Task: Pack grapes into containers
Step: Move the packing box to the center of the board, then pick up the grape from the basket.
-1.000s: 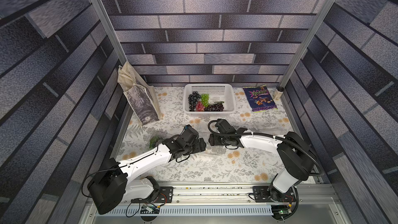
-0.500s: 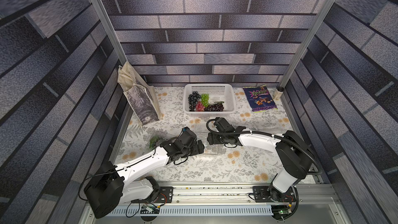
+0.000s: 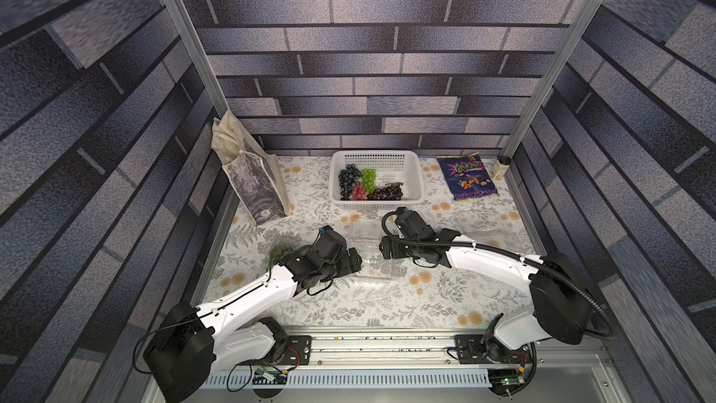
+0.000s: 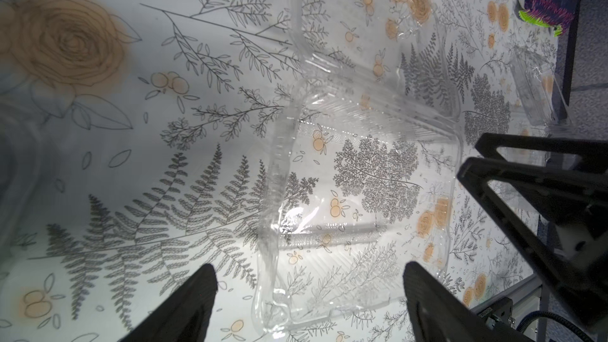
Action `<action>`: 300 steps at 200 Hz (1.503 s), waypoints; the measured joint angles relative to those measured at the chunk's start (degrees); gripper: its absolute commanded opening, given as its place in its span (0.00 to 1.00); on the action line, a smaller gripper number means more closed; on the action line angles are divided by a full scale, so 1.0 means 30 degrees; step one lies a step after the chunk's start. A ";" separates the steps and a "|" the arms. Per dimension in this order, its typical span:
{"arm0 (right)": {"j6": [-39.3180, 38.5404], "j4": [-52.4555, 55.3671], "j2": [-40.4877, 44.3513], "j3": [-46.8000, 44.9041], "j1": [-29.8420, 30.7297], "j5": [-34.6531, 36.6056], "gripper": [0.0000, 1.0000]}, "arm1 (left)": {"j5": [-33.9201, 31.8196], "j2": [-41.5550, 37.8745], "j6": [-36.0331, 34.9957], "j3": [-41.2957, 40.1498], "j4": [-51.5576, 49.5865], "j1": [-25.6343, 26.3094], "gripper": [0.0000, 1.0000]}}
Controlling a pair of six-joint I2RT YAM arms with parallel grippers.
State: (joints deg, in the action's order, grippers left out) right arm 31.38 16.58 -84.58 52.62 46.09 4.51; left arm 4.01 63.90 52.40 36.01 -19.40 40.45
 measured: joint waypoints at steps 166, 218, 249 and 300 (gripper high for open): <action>-0.5326 0.2106 -0.7257 1.3952 -0.4495 -0.0816 0.73 | 0.0860 0.4787 -0.3453 1.0462 -0.3286 -0.5960 0.89; -0.5056 0.1209 -1.1074 1.6429 -0.5588 -0.2739 0.69 | 0.1195 1.0287 -0.4947 1.6007 -0.3920 -0.6994 0.83; -0.4393 0.0153 -1.0921 1.5628 -0.6725 -0.3636 0.69 | 0.1144 1.3937 -0.6011 2.0057 -0.4845 -0.7002 0.81; -0.3876 -0.0889 -0.9063 1.2786 -0.7919 -0.4299 0.65 | 0.0386 2.0189 -0.7563 2.7838 -0.7504 -0.7016 0.68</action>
State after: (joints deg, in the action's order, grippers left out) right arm 19.75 13.91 -111.77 90.98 22.33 -8.38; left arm 5.17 124.46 29.71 119.52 -41.91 19.40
